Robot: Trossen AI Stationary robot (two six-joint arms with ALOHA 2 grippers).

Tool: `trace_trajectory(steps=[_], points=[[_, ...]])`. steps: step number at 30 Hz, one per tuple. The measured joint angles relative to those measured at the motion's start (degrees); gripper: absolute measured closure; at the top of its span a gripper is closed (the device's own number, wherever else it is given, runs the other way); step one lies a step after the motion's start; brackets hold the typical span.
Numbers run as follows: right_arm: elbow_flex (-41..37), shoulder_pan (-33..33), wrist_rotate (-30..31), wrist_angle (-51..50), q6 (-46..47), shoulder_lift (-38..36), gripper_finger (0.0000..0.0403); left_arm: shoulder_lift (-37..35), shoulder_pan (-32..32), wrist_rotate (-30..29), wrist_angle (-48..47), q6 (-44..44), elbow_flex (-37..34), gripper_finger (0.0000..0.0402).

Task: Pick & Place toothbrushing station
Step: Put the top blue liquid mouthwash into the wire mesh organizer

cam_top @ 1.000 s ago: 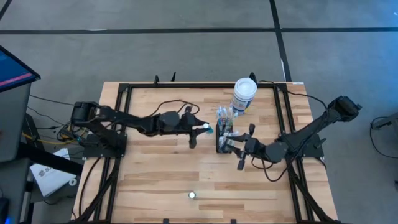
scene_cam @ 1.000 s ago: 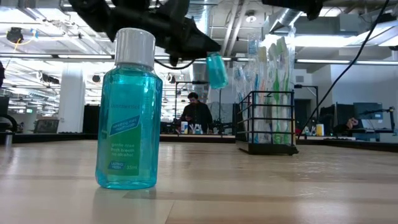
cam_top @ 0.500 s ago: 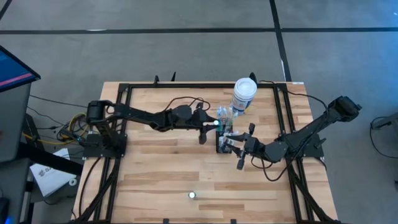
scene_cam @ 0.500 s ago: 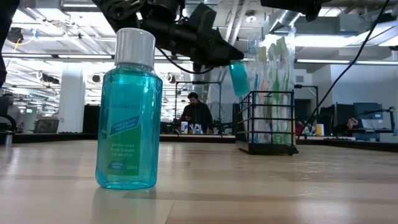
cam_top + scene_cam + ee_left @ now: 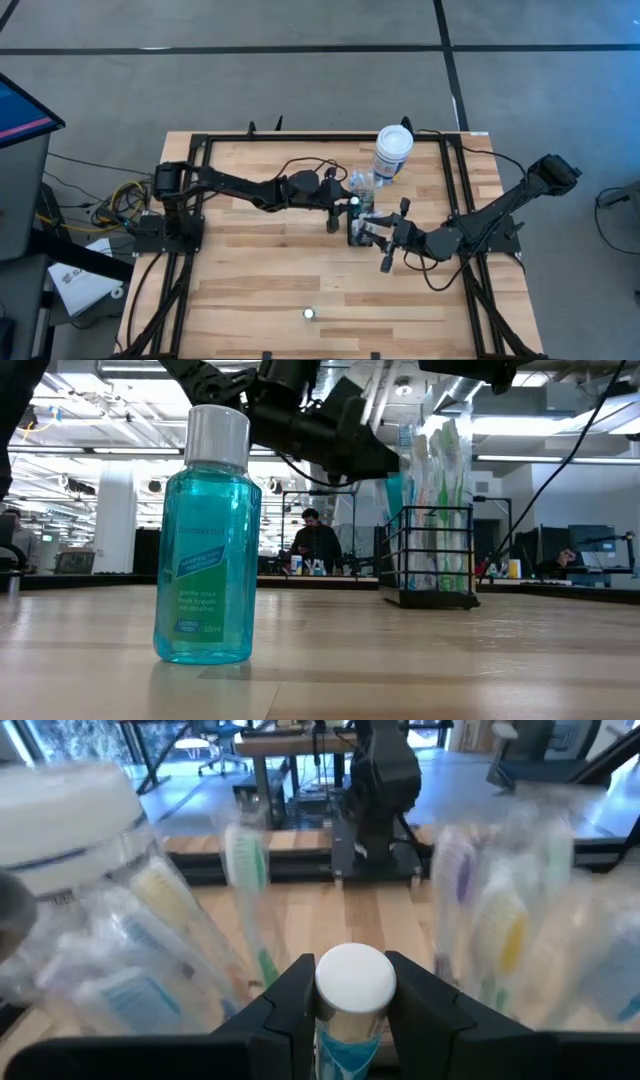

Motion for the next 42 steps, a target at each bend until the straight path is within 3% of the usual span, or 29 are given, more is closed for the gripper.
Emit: trace_trajectory(steps=[42], points=[[0.0, -0.5, 0.0, -0.3, -0.9, 0.0, 0.0282, 1.1, 1.0, 6.4, -0.1, 2.6, -0.1, 0.0311]])
